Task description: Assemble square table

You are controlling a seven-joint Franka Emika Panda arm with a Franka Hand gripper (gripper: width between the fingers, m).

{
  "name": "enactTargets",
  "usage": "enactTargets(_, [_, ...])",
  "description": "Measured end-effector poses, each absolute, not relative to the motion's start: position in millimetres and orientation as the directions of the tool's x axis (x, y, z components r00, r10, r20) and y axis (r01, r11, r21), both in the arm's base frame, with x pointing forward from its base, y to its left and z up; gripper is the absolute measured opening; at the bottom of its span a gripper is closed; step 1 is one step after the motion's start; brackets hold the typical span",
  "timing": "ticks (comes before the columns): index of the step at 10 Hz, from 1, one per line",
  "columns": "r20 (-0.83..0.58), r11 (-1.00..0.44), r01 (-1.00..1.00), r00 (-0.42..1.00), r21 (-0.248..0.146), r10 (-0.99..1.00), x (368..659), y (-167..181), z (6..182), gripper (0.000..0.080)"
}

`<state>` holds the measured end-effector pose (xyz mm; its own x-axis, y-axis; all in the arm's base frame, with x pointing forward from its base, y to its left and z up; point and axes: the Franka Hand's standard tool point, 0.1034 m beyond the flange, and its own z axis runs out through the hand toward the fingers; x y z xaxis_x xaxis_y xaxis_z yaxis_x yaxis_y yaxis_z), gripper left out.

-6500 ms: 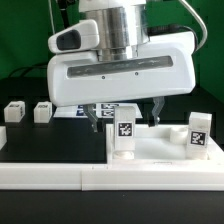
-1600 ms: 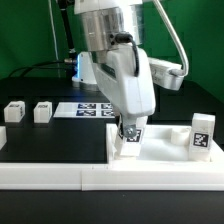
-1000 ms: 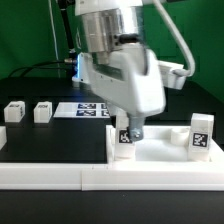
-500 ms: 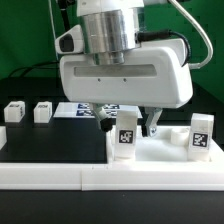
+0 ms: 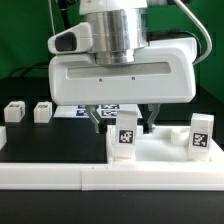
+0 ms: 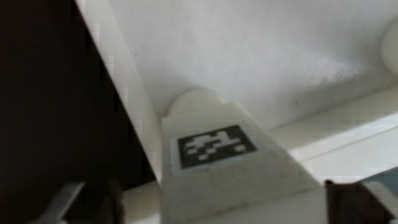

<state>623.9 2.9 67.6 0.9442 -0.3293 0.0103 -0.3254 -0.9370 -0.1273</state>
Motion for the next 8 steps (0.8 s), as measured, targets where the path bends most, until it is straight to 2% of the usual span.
enactTargets(2, [-0.008,-0.882,-0.453,0.890,-0.132,-0.456,624.0,3.5,67.6,0.0290])
enactTargets(5, [-0.035,-0.777,-0.616,0.786,-0.132,-0.617,624.1,3.1,67.5,0.0290])
enactTargets(6, [-0.046,-0.690,-0.713,0.698,-0.124,-0.714,624.4,3.5,67.0,0.0290])
enactTargets(8, [-0.096,-0.374,-0.919,0.387,-0.123,-0.917,624.9,0.5,66.6,0.0290])
